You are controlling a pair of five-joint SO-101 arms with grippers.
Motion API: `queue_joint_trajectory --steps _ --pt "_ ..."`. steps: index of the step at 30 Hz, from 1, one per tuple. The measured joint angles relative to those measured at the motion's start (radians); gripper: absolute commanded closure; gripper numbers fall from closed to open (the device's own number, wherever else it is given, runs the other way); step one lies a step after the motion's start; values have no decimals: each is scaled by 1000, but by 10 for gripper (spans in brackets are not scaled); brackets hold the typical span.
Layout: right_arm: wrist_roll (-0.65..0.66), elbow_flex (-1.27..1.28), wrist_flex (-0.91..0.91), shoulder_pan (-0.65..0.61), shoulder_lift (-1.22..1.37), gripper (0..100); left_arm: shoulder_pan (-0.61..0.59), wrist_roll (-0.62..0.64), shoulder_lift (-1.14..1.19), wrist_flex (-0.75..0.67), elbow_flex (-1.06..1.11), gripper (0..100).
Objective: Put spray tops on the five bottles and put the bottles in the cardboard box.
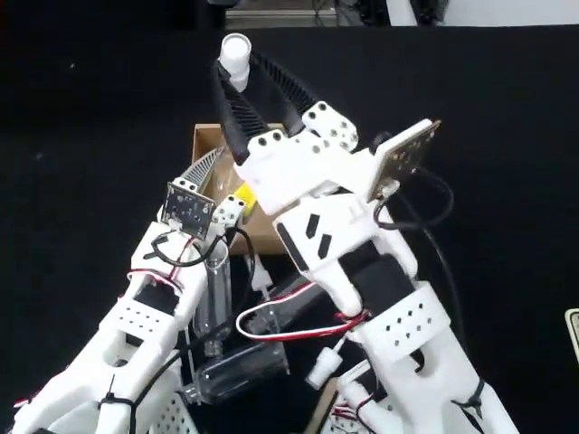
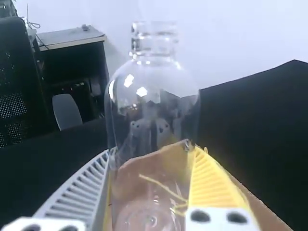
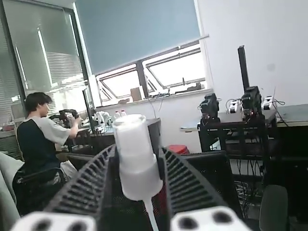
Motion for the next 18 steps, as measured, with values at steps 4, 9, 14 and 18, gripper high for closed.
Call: queue_joint_trajectory --steps 4,9,14,18 --pt "0 51 0 17 0 987 0 0 0 0 0 967" --pt "0 133 0 97 0 983 0 0 0 0 0 967" --pt "0 184 11 101 0 982 5 0 0 0 0 967" --pt "-2 161 150 100 -2 982 5 0 2 0 2 967"
